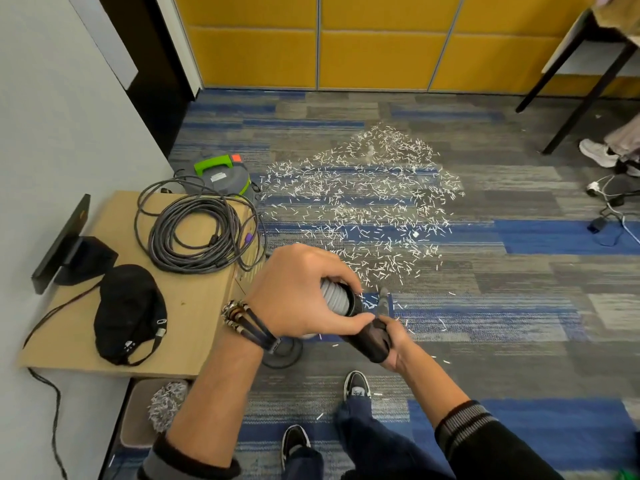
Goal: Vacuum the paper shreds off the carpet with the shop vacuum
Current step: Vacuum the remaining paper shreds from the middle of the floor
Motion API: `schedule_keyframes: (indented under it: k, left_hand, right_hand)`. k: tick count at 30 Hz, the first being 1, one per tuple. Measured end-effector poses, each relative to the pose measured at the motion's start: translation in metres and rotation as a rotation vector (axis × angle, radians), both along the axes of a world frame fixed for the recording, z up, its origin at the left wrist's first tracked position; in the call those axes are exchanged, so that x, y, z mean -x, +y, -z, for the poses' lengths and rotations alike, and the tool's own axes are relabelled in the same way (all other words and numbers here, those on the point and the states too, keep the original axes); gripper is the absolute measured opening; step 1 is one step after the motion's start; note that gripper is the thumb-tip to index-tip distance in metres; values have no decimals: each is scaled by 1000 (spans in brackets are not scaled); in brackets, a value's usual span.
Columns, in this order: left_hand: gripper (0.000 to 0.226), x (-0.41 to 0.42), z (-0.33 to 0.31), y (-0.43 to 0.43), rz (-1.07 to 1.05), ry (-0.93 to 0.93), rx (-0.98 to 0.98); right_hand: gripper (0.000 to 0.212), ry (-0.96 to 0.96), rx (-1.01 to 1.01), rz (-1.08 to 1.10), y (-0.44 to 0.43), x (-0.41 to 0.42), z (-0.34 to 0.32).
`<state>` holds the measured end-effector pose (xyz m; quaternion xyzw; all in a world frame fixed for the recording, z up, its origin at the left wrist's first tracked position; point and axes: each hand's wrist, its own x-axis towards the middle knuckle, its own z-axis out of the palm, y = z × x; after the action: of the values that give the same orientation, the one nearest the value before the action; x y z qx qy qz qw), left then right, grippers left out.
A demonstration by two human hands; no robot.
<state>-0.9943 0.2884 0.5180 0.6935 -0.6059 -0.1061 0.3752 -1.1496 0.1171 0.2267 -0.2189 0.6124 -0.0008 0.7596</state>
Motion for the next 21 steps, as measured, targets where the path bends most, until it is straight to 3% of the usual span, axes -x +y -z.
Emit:
schedule_keyframes:
  k: [1, 5, 10, 21]
  left_hand:
    - [29, -1, 1, 0, -2, 14, 0]
    - [26, 4, 4, 6, -48, -6, 25]
    - [27, 11, -8, 10, -42, -81, 104]
    - [26, -2, -9, 15, -29, 7, 78]
  right_hand:
    - [61, 12, -1, -22, 5, 5, -10]
    - [20, 82, -10, 39, 7, 20, -29]
    - [43, -25, 5, -15, 8, -4, -38]
    - [32, -84, -59, 154, 37, 19, -62]
